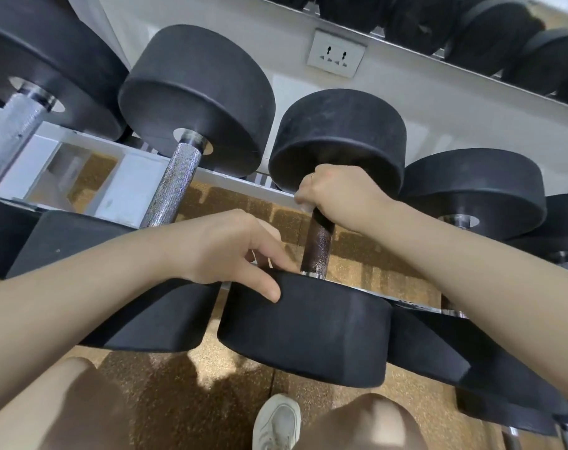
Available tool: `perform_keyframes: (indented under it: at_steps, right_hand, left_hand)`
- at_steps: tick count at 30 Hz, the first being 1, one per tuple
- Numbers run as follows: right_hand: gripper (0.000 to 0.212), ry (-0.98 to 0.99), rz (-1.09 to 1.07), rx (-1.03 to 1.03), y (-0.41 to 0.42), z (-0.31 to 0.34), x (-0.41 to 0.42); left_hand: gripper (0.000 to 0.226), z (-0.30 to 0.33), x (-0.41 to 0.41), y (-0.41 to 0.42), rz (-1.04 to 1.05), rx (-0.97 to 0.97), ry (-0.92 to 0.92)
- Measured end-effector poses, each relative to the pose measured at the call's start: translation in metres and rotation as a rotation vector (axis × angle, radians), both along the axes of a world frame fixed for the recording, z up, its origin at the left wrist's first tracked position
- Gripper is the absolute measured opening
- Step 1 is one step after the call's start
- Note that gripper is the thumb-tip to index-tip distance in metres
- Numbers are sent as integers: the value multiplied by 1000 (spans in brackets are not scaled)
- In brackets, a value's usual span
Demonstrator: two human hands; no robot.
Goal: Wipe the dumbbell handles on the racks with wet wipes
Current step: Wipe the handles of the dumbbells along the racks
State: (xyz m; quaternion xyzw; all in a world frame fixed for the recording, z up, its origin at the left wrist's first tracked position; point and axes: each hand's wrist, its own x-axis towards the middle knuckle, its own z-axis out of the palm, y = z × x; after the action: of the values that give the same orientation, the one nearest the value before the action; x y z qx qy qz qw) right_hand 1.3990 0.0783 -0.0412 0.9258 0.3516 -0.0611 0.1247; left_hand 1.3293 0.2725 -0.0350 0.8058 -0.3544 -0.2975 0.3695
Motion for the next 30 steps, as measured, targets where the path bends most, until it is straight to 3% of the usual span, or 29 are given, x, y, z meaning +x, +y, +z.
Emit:
perform_keyframes:
  at_steps: [6, 9, 11, 13, 16, 21, 23, 26, 28, 30]
  right_hand:
    - [28, 464, 78, 134, 2, 13, -25]
    - [22, 603, 56, 210, -1, 20, -45]
    - [19, 502, 31, 300, -5, 18, -36]
    - [20, 211, -64, 347, -5, 18, -20]
    - [13, -38, -168, 101, 3, 20, -5]
    - [17, 113, -231, 26, 4, 16, -12]
    - [15, 171, -102, 38, 2, 11, -24]
    - [15, 368, 38, 140, 3, 4, -51]
    - [17, 520, 8, 171, 2, 8, -58]
    - [18, 553, -129, 422, -8, 15, -55]
  left_hand:
    - [36, -4, 2, 1, 3, -6, 15]
    - [40, -4, 3, 1, -7, -1, -8]
    - [43, -3, 3, 1, -7, -17, 12]
    - [45, -1, 3, 1, -15, -14, 22]
    - [44, 0, 2, 1, -21, -15, 33]
    - [39, -1, 1, 1, -5, -12, 26]
    - [38, -2, 2, 1, 1, -16, 23]
    - [38, -1, 1, 1, 12, -18, 34]
    - [38, 0, 0, 1, 20, -19, 40]
    - [37, 0, 0, 0, 32, -19, 49]
